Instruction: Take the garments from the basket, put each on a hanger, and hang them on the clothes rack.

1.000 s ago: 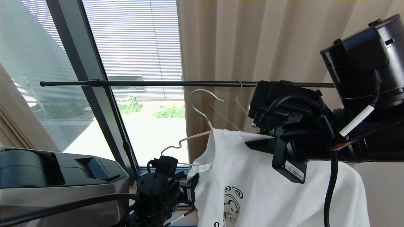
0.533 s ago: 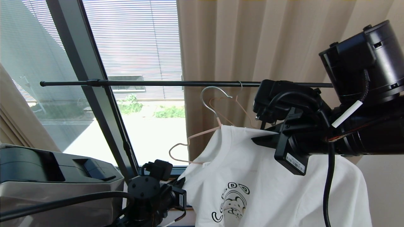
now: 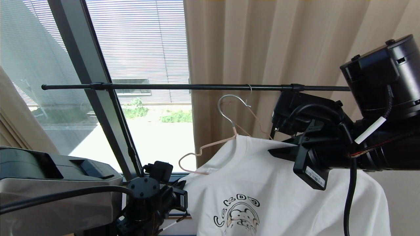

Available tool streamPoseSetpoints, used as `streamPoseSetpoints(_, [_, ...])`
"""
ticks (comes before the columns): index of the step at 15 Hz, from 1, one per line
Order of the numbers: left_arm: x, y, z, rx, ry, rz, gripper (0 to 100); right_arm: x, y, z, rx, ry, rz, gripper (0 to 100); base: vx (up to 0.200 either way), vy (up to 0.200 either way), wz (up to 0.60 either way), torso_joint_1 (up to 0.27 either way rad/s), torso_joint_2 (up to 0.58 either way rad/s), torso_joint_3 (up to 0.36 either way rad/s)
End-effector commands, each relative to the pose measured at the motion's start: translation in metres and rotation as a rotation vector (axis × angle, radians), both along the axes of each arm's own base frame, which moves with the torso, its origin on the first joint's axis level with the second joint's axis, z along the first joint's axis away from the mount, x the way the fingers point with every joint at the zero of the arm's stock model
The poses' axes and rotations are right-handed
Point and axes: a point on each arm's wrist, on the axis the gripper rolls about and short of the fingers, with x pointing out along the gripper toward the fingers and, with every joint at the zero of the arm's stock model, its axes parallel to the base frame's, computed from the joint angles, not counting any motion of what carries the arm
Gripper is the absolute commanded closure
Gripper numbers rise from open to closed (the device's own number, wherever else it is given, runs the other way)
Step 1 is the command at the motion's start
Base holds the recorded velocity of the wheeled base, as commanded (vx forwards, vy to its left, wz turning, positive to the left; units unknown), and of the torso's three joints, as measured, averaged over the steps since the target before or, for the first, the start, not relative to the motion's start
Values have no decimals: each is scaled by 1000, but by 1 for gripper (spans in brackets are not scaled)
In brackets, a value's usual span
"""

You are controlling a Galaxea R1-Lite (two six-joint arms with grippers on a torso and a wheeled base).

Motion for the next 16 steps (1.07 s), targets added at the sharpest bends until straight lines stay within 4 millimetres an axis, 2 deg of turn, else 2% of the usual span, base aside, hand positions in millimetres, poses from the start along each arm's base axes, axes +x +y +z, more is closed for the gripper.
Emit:
streamPoseSetpoints(1, [2,4,3,-1,-9,13,100,-4,-5,-1,15,-3,6,100,0,0,0,0,0,0])
streamPoseSetpoints(8, [12,14,9,-5,-38,54,100,-9,-12,-8,10,9,4,100,0,0,0,0,0,0])
streamPoseSetpoints(16, [9,22,44,-44,-143,48,100,-11,-13,-21,8,41,-3,100,0,0,0,0,0,0])
